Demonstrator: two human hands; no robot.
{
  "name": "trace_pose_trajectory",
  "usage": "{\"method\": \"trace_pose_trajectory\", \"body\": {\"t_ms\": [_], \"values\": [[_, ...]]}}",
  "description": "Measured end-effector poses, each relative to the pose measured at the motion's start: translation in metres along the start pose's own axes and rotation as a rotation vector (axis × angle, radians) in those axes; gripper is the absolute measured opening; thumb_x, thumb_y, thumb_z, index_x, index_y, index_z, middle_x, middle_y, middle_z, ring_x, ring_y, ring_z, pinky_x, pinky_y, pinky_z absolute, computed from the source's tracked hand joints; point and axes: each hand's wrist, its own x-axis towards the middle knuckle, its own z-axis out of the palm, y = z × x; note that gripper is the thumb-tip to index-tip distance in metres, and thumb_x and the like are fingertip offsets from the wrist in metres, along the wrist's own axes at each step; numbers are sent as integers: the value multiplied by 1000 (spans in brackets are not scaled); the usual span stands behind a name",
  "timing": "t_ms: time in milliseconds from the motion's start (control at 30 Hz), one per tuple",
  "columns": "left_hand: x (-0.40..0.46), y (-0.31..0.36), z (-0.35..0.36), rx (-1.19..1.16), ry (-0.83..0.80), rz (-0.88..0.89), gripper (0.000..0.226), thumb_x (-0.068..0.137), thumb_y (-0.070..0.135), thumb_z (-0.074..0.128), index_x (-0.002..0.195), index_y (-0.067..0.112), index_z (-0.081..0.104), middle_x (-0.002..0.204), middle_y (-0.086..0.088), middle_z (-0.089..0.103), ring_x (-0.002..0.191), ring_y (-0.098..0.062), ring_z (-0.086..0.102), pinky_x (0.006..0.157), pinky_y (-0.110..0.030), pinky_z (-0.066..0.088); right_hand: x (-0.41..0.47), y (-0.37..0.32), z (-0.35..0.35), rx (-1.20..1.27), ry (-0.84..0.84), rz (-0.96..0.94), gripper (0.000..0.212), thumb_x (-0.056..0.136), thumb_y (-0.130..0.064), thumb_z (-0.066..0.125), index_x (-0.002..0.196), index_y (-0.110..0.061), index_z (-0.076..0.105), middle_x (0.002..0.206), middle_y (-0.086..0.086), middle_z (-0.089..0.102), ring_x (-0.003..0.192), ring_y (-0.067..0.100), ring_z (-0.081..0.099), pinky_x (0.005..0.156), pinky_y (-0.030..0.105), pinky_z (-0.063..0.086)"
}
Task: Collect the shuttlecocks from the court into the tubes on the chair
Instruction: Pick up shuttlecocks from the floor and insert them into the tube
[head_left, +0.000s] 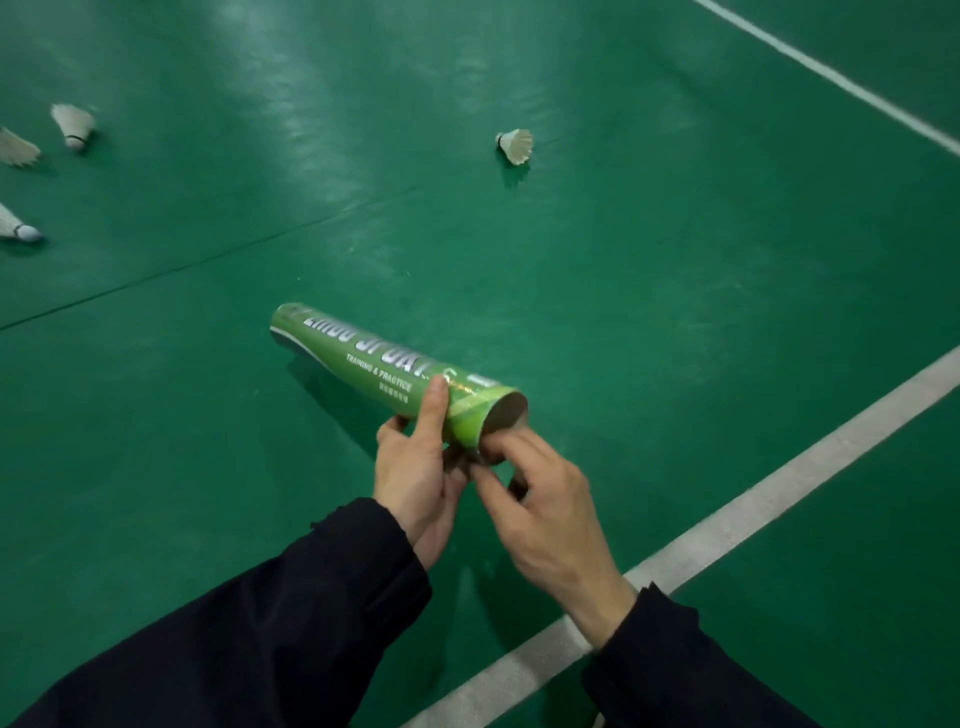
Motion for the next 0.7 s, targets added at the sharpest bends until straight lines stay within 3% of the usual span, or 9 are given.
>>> {"method": "trace_pose_trajectory", "body": {"t_ms": [100, 233, 333, 400, 467, 533, 600, 700], "values": [[-1, -1, 6, 37, -12, -9, 82, 82, 44, 73, 149, 8, 42, 112, -12, 78, 88, -17, 78, 64, -25, 60, 3, 3, 0, 33, -117, 39, 12, 101, -29, 55, 105, -28, 66, 99, -20, 64, 87, 0, 62, 73, 16, 47], [11, -4, 11, 30, -40, -10, 89, 77, 45, 73, 151, 8, 39, 108, -10, 77, 85, -15, 78, 62, -24, 60, 15, 12, -1, 20, -179, 98, 21, 98, -45, 43, 96, -32, 58, 88, -24, 59, 79, 0, 58, 72, 32, 52], [26, -8, 11, 60, -44, -7, 91, 75, 45, 74, 151, 11, 38, 117, -12, 76, 91, -17, 78, 68, -26, 61, 26, 17, 0, 19, -244, 148, 22, 96, -46, 45, 90, -29, 57, 87, -14, 63, 76, 10, 63, 72, 45, 54], [37, -8, 10, 82, -45, -4, 90, 74, 46, 75, 150, 10, 41, 118, -13, 76, 100, -23, 77, 79, -34, 62, 33, 18, -4, 17, -219, 114, 16, 94, -42, 53, 96, -30, 63, 95, -14, 66, 84, 8, 64, 76, 40, 54], [52, 0, 17, 115, -57, -4, 90, 73, 48, 77, 147, 10, 43, 117, -13, 77, 104, -25, 77, 88, -41, 60, 44, 16, -16, 20, -160, 56, 18, 92, -36, 61, 108, -31, 68, 106, -19, 67, 96, 2, 63, 81, 26, 52], [65, 14, 35, 157, -91, 9, 88, 73, 48, 77, 147, 14, 44, 114, -9, 79, 100, -22, 77, 82, -40, 60, 58, 16, -42, 53, -152, 67, 26, 91, -31, 66, 117, -31, 71, 117, -22, 67, 103, 0, 64, 82, 16, 49], [73, 31, 65, 204, -125, 26, 85, 73, 47, 77, 146, 17, 45, 113, -5, 79, 96, -18, 78, 73, -36, 60, 76, 14, -79, 93, -198, 123, 29, 92, -29, 68, 119, -39, 70, 122, -28, 66, 94, 0, 66, 76, 12, 47], [71, 57, 127, 253, -218, 34, 79, 76, 43, 75, 145, 15, 46, 108, -2, 80, 92, -16, 78, 72, -37, 59, 99, 1, -145, 51, -184, 160, 37, 92, -35, 67, 126, -49, 65, 118, -41, 63, 83, -5, 65, 71, 7, 42]]}}
